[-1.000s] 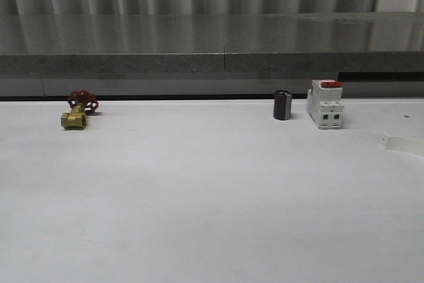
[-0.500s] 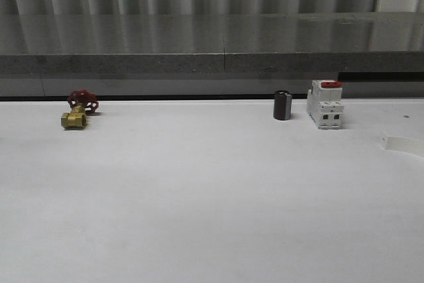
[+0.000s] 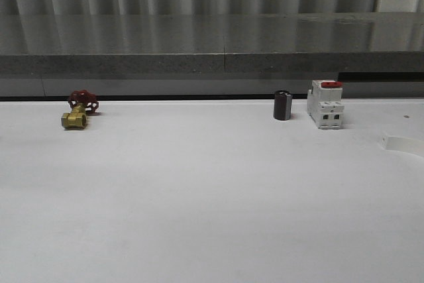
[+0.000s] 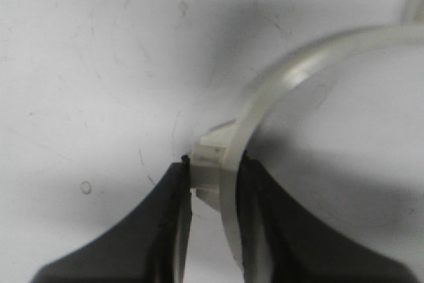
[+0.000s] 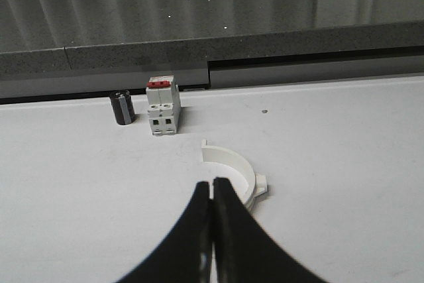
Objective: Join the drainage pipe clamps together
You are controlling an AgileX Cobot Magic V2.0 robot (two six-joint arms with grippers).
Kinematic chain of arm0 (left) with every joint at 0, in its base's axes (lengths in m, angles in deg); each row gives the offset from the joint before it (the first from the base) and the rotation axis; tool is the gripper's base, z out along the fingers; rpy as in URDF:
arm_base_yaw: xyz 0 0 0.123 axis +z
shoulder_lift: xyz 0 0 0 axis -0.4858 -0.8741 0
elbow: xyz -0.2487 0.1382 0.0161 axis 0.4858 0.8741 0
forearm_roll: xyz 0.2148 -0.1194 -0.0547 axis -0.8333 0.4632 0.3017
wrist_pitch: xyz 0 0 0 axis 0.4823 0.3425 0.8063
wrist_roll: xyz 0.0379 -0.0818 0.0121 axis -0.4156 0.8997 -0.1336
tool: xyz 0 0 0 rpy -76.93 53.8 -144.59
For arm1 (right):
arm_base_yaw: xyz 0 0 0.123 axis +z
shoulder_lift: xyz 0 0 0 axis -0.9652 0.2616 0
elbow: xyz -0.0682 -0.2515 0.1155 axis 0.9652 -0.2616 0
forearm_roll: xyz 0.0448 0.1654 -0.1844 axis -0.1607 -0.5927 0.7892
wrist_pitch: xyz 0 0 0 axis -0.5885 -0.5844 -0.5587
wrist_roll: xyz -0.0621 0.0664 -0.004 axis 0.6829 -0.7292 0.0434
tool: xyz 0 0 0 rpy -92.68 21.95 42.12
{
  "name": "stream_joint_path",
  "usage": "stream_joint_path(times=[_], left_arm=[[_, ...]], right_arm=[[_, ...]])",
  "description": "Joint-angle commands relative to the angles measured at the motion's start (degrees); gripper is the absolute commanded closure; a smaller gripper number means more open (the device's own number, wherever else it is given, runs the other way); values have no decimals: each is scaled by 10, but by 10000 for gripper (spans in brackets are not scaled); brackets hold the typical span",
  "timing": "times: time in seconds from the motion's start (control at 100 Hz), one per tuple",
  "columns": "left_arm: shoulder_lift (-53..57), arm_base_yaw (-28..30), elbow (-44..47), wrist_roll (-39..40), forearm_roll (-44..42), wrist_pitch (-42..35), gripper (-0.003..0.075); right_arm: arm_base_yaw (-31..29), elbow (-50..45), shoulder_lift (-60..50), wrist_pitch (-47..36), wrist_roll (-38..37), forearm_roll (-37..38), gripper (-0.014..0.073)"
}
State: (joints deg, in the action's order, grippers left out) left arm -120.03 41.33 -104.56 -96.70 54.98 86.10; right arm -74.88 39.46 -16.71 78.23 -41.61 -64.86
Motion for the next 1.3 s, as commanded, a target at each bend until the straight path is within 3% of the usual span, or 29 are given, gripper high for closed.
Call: stream_joint_path(times=[0.0,0.3,0.51,0.87,1.06,1.29], left_arm=[[31,2,-15,1,0,-5,675],[91,-1,-15,1,44,43,680],[150,-41,-15,12,96,106,680],[174,-217,-15,140,100,128,680],[173,-310,-15,204,100,86,680],[172,-367,-15,274,100,35,680]], right_arm=[[-2,8,-8,-46,5,2,662],[-2,8,-8,-46,5,2,662],[-2,8,-8,-46,5,2,662],[-2,8,-8,-46,5,2,662],[-2,8,-8,-46,5,2,662],[-2,8,-8,-46,5,2,662]])
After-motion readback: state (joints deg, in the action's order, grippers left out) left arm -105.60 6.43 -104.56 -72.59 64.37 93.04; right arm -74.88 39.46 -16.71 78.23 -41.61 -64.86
